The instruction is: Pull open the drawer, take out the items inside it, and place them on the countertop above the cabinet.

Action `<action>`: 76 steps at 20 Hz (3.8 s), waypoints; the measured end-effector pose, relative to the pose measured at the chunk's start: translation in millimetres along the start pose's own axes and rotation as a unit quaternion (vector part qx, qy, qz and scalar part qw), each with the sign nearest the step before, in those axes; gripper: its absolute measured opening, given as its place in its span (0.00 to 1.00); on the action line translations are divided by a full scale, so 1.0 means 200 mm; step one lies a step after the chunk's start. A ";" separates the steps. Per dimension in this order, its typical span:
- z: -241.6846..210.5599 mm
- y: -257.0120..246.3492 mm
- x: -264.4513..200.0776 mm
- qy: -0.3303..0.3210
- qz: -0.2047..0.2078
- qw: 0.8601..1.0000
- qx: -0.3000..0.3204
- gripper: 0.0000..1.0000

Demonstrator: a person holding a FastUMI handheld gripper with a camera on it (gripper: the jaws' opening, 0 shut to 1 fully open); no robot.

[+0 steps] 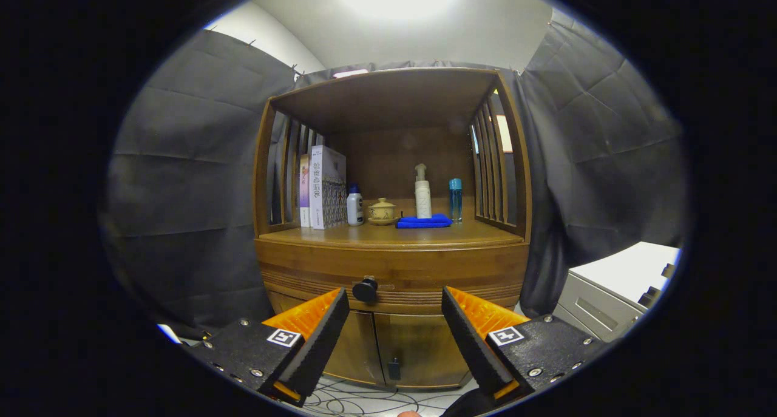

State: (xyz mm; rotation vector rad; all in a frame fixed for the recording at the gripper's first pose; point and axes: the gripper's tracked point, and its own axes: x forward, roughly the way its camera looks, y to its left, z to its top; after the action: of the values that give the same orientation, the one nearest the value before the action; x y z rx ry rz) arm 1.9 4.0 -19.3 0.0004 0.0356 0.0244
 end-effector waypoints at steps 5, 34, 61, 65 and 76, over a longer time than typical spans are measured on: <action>0.01 0.00 0.09 -0.006 0.001 1.000 0.005 0.96; -0.39 0.28 0.78 0.118 0.047 0.991 0.047 0.56; -0.40 0.35 0.22 0.119 0.056 0.991 -0.012 0.37; -0.42 0.36 0.12 0.117 0.063 0.991 -0.015 0.36; -0.47 0.41 -0.15 0.108 0.098 0.988 -0.046 0.36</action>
State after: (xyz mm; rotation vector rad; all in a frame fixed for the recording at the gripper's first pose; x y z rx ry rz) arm -32.6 85.9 -112.4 -0.0907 0.2513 0.2229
